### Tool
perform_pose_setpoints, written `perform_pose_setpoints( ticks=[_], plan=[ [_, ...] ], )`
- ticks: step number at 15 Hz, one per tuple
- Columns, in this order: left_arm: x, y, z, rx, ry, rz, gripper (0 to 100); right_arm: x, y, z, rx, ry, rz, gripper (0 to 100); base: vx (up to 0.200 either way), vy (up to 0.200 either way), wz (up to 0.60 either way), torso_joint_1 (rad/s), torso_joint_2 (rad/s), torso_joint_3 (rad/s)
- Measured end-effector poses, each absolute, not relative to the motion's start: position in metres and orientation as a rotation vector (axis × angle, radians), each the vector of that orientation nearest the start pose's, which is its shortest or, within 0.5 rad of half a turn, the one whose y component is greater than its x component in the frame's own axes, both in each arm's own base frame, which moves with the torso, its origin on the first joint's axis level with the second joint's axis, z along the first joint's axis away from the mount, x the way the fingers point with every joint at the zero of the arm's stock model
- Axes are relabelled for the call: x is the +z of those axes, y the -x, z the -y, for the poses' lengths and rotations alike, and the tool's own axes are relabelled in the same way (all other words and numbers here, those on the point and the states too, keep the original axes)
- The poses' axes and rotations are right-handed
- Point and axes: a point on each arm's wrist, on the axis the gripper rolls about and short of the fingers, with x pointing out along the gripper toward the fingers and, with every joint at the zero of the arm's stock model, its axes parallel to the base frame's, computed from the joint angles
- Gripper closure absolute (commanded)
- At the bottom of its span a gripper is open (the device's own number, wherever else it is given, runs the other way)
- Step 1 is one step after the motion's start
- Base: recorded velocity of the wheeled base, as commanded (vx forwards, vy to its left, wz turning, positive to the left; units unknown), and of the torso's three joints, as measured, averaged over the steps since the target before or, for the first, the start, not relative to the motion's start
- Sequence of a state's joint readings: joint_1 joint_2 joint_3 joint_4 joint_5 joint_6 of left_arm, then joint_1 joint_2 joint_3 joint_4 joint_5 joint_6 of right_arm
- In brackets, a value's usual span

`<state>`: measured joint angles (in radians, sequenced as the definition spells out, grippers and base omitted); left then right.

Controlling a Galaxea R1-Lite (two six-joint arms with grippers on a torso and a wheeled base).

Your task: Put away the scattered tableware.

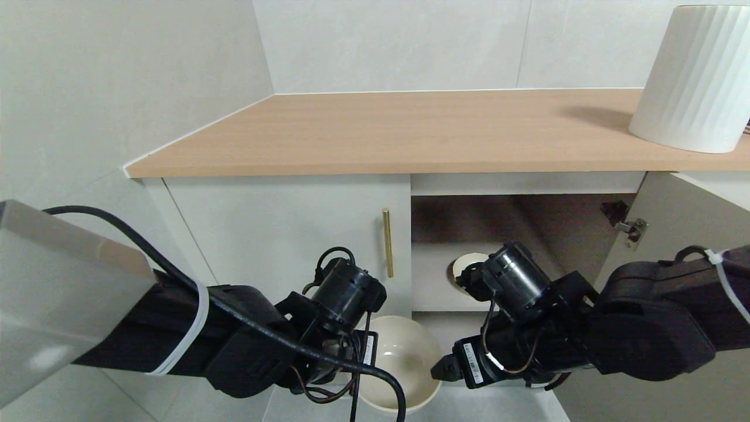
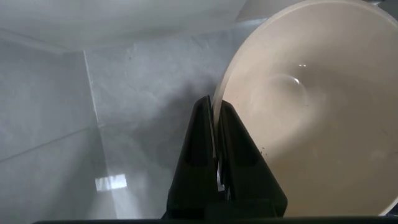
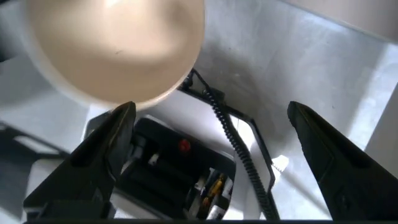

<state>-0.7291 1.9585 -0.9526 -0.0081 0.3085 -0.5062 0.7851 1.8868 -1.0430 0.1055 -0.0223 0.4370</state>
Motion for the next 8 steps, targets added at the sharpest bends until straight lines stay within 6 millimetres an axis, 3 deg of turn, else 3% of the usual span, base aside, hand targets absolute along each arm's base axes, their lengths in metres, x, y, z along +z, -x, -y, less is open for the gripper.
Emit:
perform_pose_setpoints(
  ticks=[8],
  plan=[
    [0.096,-0.233,0.218,-0.202,-0.037,-0.907,100,0.102,-0.245,-0.247,0.426,-0.089,-0.974,0,0.000,0.000,0.00,0.000,0.00,0.000]
  ],
)
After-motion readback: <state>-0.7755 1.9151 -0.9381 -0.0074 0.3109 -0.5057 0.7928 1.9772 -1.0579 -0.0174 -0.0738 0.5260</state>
